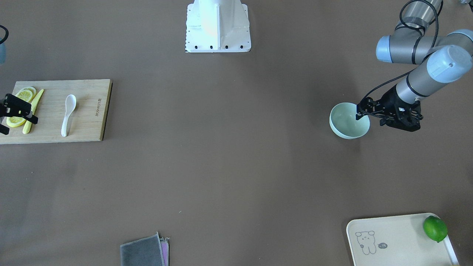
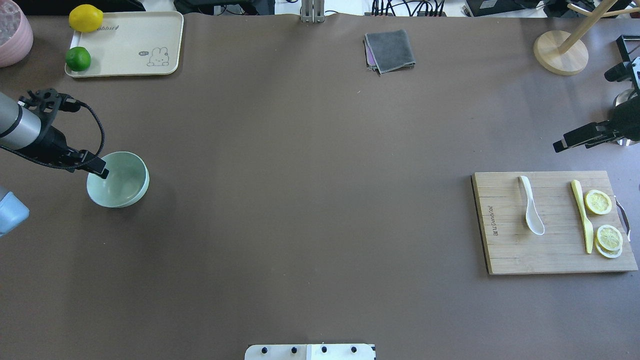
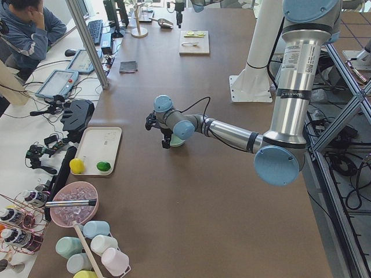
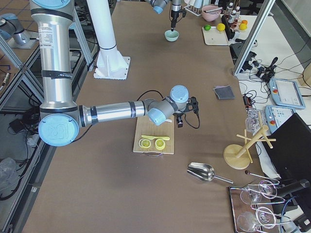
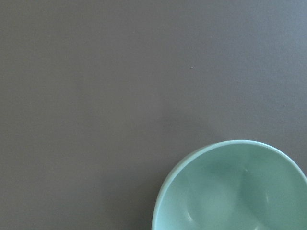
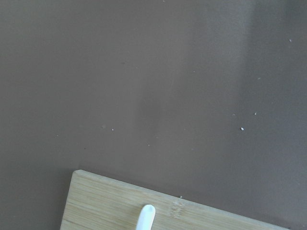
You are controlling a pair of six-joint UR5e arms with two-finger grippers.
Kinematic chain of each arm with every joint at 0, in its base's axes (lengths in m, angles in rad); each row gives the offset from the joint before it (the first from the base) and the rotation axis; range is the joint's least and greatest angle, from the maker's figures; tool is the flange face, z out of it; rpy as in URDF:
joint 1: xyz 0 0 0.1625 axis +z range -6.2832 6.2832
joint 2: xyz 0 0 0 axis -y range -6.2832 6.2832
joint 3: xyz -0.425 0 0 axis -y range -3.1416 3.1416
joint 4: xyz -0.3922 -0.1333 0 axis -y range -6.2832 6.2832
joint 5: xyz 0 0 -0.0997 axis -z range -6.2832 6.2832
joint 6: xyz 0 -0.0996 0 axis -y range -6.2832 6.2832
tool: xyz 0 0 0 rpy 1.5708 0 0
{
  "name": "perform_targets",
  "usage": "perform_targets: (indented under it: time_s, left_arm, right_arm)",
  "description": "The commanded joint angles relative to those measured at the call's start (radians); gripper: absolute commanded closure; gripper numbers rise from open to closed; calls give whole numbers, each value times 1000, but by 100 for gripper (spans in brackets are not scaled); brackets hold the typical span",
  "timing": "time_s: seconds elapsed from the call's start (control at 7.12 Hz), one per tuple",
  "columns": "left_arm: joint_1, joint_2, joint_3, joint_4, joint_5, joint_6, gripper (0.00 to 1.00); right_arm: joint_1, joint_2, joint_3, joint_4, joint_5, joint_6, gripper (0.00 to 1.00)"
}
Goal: Place spoon in bowl
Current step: 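Move the left gripper to the green bowl while the right reaches the spoon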
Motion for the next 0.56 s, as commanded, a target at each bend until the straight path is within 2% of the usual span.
perform_targets:
  time_s: [0.0, 0.14, 0.28, 0.42]
  left_arm:
    - [11, 0, 46, -77, 15, -10, 52]
    - [11, 0, 45, -77, 11, -14, 94]
    - [11, -2, 40, -80, 6, -12, 100]
    - [11, -2, 37, -80, 6, -14, 100]
  right_arm:
    - [-1, 1, 22, -1, 8, 5, 0]
    - [-1, 1, 22, -1, 19, 10, 0]
    - [-1, 1, 22, -1, 21, 13, 0]
    - [-1, 1, 22, -1, 19, 11, 0]
